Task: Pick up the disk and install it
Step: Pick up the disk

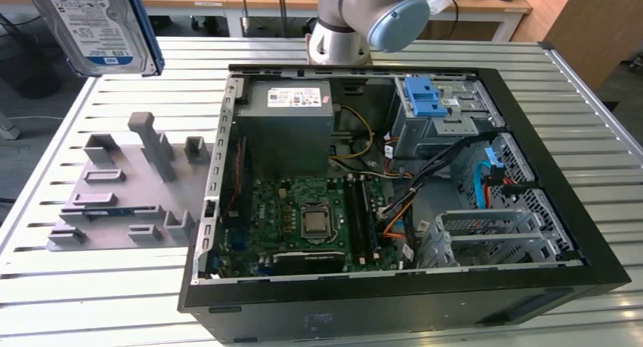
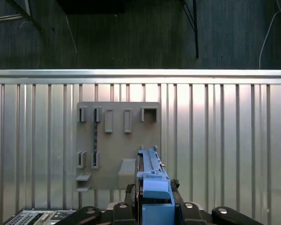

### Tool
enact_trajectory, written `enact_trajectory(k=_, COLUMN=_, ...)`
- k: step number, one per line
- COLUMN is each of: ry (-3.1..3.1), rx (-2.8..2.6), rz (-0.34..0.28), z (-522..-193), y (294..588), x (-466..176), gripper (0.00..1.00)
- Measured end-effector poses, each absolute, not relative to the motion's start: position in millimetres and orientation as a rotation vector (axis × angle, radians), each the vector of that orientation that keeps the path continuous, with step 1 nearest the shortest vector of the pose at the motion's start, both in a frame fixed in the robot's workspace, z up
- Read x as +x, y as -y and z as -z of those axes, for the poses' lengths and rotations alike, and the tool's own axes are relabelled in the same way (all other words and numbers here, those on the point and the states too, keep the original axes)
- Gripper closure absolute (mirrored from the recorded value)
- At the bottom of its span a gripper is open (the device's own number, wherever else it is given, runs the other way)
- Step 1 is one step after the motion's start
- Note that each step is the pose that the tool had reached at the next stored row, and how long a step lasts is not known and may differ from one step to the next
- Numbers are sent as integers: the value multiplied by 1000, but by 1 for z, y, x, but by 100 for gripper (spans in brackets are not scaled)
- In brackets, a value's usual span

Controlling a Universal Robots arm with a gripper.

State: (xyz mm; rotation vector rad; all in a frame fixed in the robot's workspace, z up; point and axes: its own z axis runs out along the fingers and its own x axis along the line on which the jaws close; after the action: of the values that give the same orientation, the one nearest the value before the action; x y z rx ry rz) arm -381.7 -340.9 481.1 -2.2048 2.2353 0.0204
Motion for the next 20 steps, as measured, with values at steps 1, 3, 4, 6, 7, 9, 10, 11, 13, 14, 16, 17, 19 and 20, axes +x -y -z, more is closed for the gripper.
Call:
enact_trajectory(k=1, ry=-2235, rx=-2205, rz=-20, z=-481, y=341, x=-381, gripper=64)
enact_trajectory(k=3, ry=-2235, rx=-2205, rz=-20, z=-481, y=342, x=-379, gripper=64)
enact_trajectory(k=4, ry=-2235, rx=-2205, rz=-20, z=-481, y=342, x=-379, gripper=64)
enact_trajectory(k=6, ry=-2235, rx=-2205, rz=-20, z=-481, y=343, x=-377, gripper=64)
enact_trajectory(k=7, ry=-2235, rx=-2205, rz=-20, z=-481, y=343, x=-376, gripper=64)
enact_trajectory(k=9, ry=-2235, rx=-2205, rz=-20, z=-481, y=344, x=-374, gripper=64)
enact_trajectory(k=10, ry=-2235, rx=-2205, rz=-20, z=-481, y=344, x=-374, gripper=64)
enact_trajectory(k=11, ry=-2235, rx=-2205, rz=-20, z=-481, y=345, x=-373, gripper=64)
enact_trajectory(k=13, ry=-2235, rx=-2205, rz=-20, z=-481, y=346, x=-371, gripper=64)
enact_trajectory(k=14, ry=-2235, rx=-2205, rz=-20, z=-481, y=346, x=-371, gripper=64)
enact_trajectory(k=16, ry=-2235, rx=-2205, rz=-20, z=-481, y=347, x=-369, gripper=64)
enact_trajectory(k=17, ry=-2235, rx=-2205, rz=-20, z=-481, y=348, x=-368, gripper=64)
enact_trajectory(k=19, ry=-2235, rx=-2205, rz=-21, z=-481, y=349, x=-366, gripper=64)
enact_trajectory(k=20, ry=-2235, rx=-2205, rz=-21, z=-481, y=350, x=-365, gripper=64)
